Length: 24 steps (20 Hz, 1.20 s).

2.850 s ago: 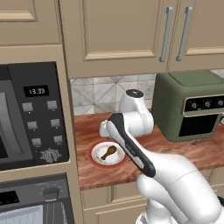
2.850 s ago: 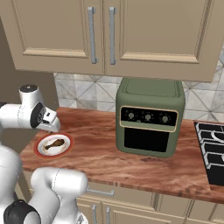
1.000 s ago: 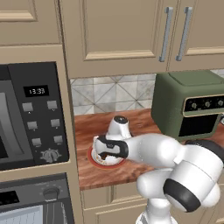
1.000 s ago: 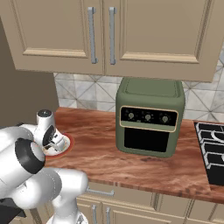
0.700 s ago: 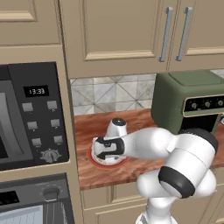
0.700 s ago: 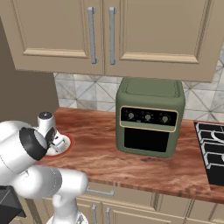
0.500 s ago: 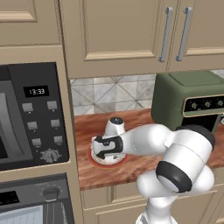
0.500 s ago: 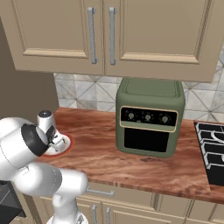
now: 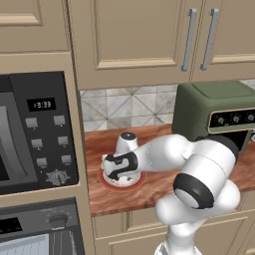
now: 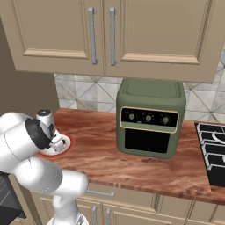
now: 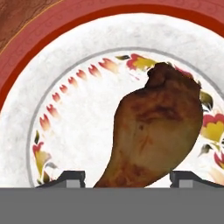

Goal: Place the chicken drumstick on the rack of the oven.

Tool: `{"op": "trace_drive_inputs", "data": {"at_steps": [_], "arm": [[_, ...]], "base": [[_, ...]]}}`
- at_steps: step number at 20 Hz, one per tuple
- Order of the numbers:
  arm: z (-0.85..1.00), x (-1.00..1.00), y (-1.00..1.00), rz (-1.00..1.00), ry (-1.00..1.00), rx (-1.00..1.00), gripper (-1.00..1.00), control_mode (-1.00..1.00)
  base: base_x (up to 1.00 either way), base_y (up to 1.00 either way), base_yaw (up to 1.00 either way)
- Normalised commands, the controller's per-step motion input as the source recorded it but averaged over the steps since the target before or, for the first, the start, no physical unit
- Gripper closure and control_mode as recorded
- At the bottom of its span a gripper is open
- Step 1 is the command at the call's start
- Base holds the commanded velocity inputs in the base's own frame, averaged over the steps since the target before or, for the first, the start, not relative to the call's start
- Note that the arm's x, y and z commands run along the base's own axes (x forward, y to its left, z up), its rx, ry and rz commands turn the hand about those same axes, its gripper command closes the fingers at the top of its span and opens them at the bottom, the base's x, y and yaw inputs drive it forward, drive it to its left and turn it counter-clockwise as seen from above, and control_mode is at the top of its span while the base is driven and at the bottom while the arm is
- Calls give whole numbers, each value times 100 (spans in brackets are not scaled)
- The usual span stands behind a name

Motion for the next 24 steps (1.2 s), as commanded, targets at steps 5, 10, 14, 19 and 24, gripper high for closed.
{"op": "trace_drive_inputs", "data": {"at_steps": [5,10,14,19,24], "arm": [[-26,0,2,-3,0,0,100,-100],[-3,0,0,0,0,0,100,-100],[0,0,3,0,0,0,100,-100],[4,0,1,0,0,0,100,-100],[40,-40,-7,0,0,0,100,-100]], "base": [[0,0,0],[0,0,0],[0,0,0],[0,0,0],[0,0,0]]}}
